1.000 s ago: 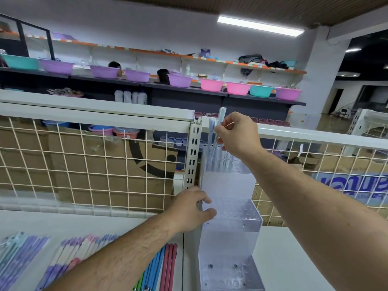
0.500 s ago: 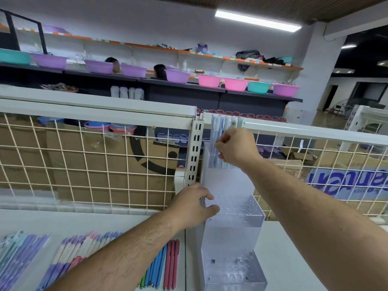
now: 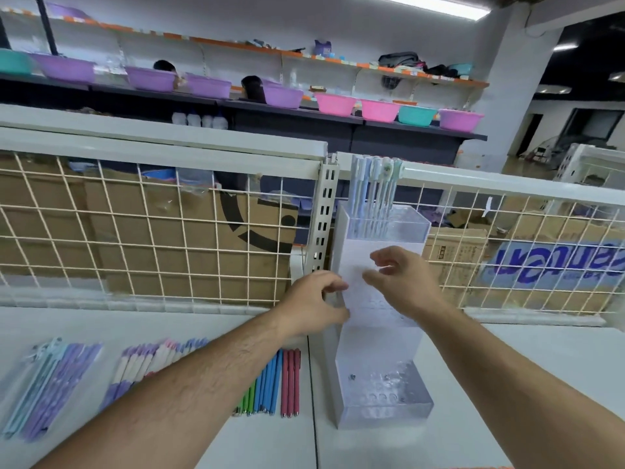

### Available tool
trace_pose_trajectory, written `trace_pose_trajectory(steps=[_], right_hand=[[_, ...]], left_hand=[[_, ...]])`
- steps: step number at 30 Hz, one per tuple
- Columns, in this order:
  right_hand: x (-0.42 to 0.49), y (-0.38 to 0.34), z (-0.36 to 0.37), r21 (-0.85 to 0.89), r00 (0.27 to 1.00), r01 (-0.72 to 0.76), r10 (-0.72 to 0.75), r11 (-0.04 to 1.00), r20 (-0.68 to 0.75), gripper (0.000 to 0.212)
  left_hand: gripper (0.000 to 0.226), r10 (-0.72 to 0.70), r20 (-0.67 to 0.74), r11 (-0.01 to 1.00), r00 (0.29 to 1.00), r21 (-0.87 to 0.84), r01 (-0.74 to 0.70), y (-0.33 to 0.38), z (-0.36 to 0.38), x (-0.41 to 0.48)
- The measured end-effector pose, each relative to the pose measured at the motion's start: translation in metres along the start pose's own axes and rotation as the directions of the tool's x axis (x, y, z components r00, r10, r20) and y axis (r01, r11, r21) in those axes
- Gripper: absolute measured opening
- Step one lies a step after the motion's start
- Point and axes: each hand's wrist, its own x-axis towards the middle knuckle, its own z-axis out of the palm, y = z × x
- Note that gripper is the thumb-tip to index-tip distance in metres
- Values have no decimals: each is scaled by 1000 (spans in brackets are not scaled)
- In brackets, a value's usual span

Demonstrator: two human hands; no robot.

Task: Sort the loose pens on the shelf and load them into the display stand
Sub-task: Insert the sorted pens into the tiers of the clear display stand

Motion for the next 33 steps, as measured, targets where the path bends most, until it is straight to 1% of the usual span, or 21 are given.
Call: trace_pose_trajectory(steps=[6,8,11,15,18,23,27,29,30,32,33], right_hand=[[-25,4,8,17,998,14,-15,1000,63,42],[-34,2,15,0,995,61,-60,998,81,43],[-49,-6,32,-74,983,156,-147,985,106,46],[-74,-23,62,-153,963,229,-201,961,177,46],[-85,-40,86,-161,954,259,-226,952,199,44],[-102,-77,149,-155,944,245,-199,957,265,44],[-119,-112,218,-92,936,208,-170,974,309,42],[-128,-131,255,-65,931,192,-161,979,327,41],[-134,-140,272,-46,929,185,-159,982,333,41],[-145,-159,302,-12,924,163,-148,987,352,42],[-148,-167,315,-2,922,161,-149,987,356,42]], left_hand=[[53,-90,12,995,996,-33,90,5,-11,-38],[54,-132,3,991,991,-31,132,3,-17,-54],[55,-165,-58,986,985,-14,164,-8,-29,-77],[53,-189,-105,982,976,5,191,-31,-48,-108],[52,-198,-133,980,971,-8,199,-51,-71,-126],[49,-230,-143,973,963,1,232,-107,-118,-161],[46,-263,-157,962,952,34,271,-161,-167,-191],[49,-271,-171,959,947,33,281,-189,-194,-209],[48,-288,-159,955,944,30,297,-200,-205,-218],[39,-333,-143,938,932,53,343,-227,-228,-237],[34,-344,-162,931,925,70,359,-240,-238,-245]])
